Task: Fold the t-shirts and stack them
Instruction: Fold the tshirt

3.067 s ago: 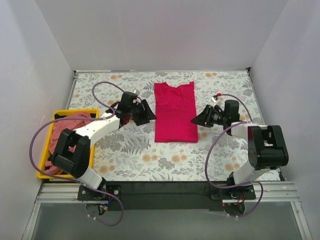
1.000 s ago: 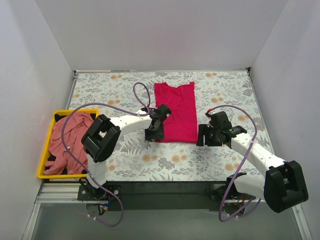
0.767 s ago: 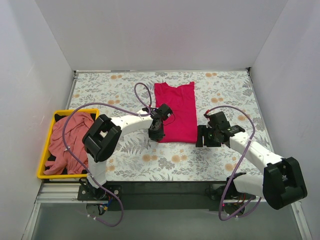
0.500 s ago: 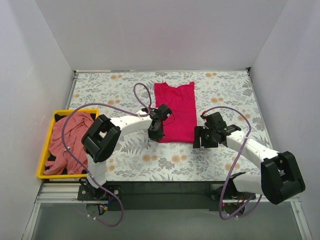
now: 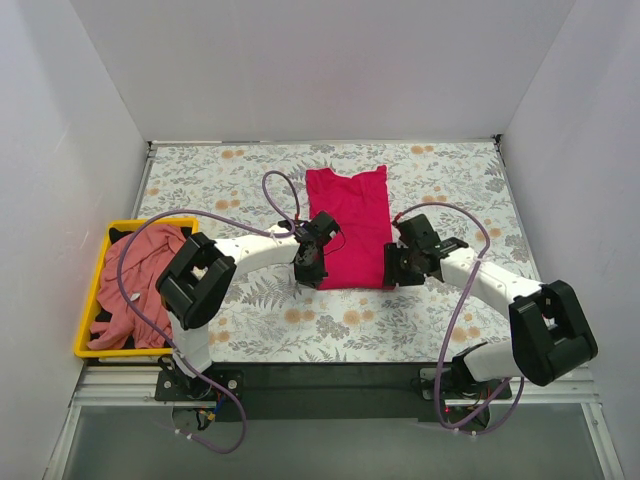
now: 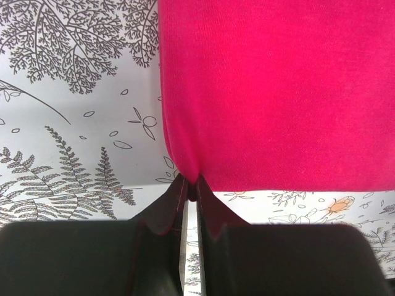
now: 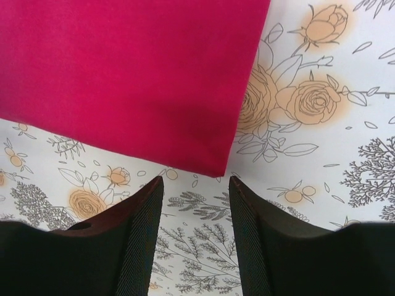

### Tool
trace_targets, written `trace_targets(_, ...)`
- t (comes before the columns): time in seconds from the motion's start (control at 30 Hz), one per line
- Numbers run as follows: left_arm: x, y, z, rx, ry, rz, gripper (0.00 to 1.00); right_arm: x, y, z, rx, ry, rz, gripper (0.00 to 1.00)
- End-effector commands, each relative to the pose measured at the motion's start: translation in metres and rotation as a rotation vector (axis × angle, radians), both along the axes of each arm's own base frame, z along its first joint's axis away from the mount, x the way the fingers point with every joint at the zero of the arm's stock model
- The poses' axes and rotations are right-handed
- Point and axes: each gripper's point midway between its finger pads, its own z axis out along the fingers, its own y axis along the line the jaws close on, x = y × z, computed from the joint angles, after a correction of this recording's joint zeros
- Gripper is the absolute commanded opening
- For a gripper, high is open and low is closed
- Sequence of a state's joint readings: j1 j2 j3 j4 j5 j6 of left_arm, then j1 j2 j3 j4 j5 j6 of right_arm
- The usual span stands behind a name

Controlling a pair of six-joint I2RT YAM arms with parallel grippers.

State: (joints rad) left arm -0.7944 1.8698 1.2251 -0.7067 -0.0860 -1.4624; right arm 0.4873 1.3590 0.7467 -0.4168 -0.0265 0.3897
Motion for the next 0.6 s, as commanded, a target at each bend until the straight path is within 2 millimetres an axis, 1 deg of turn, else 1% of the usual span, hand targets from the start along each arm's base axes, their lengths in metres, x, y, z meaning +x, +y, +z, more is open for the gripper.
trace_targets(0.0,-0.031,0.018,-0.012,0.066,0.105,-0.022,0.00,0.020,0.005,0.011,-0.020,-0.060,-0.025,0.53)
trace_targets(0.1,-0.031,0.017,-0.011,0.058,0.103,-0.026,0.00,0.023,0.004,0.007,-0.054,-0.065,-0.032,0.52)
trace_targets(0.3,-0.032,0.017,-0.010,0.054,0.097,-0.025,0.00,0.016,0.000,-0.014,-0.142,-0.032,-0.028,0.50)
trace_targets(0.37,-0.032,0.018,-0.010,0.054,0.095,-0.024,0.00,0.011,-0.001,-0.022,-0.166,-0.012,-0.023,0.50)
trace_targets(0.47,-0.033,0.018,-0.008,0.050,0.094,-0.020,0.00,-0.005,-0.007,-0.035,-0.209,0.036,-0.016,0.50)
trace_targets(0.5,-0.033,0.018,-0.007,0.047,0.093,-0.017,0.00,-0.013,-0.011,-0.042,-0.221,0.065,-0.022,0.50)
trace_targets(0.57,-0.033,0.019,-0.004,0.042,0.084,-0.015,0.00,-0.022,-0.017,-0.051,-0.242,0.099,-0.023,0.50)
